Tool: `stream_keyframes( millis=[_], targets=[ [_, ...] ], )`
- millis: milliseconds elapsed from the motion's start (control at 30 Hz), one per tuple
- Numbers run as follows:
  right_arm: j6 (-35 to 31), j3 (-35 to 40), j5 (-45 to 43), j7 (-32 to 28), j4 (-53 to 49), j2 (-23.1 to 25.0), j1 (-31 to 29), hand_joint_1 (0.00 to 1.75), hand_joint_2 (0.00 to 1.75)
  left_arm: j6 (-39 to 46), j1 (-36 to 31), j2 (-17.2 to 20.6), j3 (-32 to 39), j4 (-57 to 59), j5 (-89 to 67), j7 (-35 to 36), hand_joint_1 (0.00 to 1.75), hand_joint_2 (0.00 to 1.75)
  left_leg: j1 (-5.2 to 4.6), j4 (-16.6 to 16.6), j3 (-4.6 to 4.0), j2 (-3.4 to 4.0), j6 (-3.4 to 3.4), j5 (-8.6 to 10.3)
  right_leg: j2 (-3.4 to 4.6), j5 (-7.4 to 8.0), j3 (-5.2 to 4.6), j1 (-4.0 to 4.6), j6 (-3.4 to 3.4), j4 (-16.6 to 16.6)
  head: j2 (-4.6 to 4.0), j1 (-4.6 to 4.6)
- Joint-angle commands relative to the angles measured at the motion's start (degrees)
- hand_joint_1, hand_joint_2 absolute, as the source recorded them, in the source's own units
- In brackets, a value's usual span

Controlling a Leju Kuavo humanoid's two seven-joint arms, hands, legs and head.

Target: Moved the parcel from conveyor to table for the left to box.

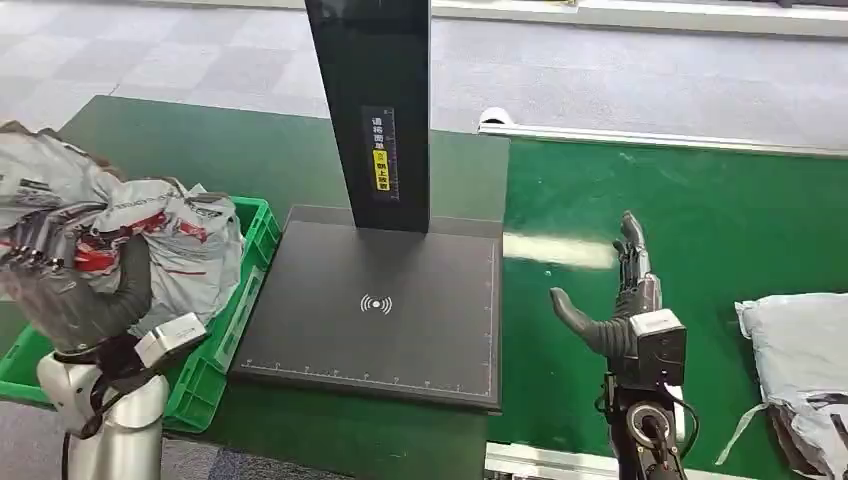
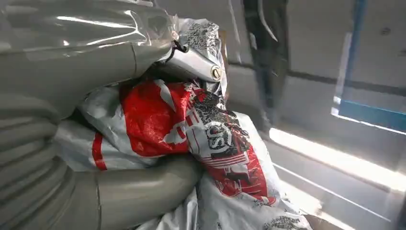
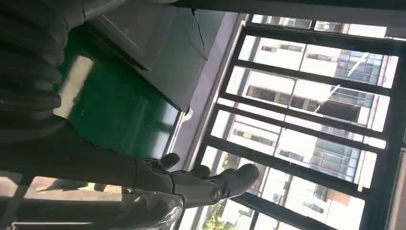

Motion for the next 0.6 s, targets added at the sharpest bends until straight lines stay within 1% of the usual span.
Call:
stream_keyframes(
  millis=[33, 67, 133, 200, 300, 600],
  targets=[
    [-0.31, 0.65, 0.35, 0.50, -0.27, -0.75, 0.52, 0.00, 1.75, -2.49, -1.21, 5.42, 3.66, 9.74, -3.37, 18.41, 1.75, 1.75, -0.02, -0.16, 0.12, 0.06, -0.01, 0.05, 0.00, 0.04, 0.09, -0.01, -0.03, -0.12, 0.00, 0.04],
    [-0.22, 0.61, 0.71, 0.65, -0.30, -0.76, 0.52, 0.00, 1.75, -7.92, -1.71, 5.78, 4.24, 11.49, -6.85, 25.45, 1.75, 1.75, -0.02, -0.13, 0.11, 0.06, -0.01, 0.04, 0.01, 0.02, 0.06, -0.01, -0.04, -0.08, 0.02, 0.02],
    [-0.26, 0.61, 0.74, 0.68, -0.36, -0.79, 0.48, 0.00, 1.75, -7.90, -1.98, 6.20, 4.01, 12.34, -6.72, 25.49, 1.75, 1.75, -0.01, -0.18, 0.14, 0.12, -0.02, 0.05, 0.06, 0.05, 0.07, 0.01, -0.05, -0.13, 0.00, 0.02],
    [-0.26, 0.61, 0.74, 0.68, -0.36, -0.79, 0.48, 0.00, 1.75, -7.90, -1.98, 6.20, 4.01, 12.34, -6.72, 25.49, 1.75, 1.75, -0.02, -0.07, 0.05, -0.02, 0.00, 0.03, -0.06, 0.01, 0.02, 0.00, -0.03, -0.04, 0.02, 0.02],
    [-0.26, 0.61, 0.74, 0.68, -0.36, -0.79, 0.48, 0.00, 1.75, -7.90, -1.98, 6.20, 4.01, 12.34, -6.72, 25.49, 1.75, 1.75, 0.04, -0.11, 0.01, 0.08, 0.03, 0.04, 0.00, 0.07, 0.00, 0.06, -0.01, -0.14, 0.00, 0.02],
    [-0.23, 0.57, 0.78, 0.71, -0.35, -0.78, 0.43, 0.00, 1.75, -7.81, -2.01, 6.08, 3.83, 12.23, -6.74, 25.64, 1.75, 1.75, 0.00, -0.04, -0.03, 0.02, -0.01, 0.03, -0.02, 0.02, -0.05, 0.01, -0.03, -0.03, 0.02, 0.04]
  ],
)
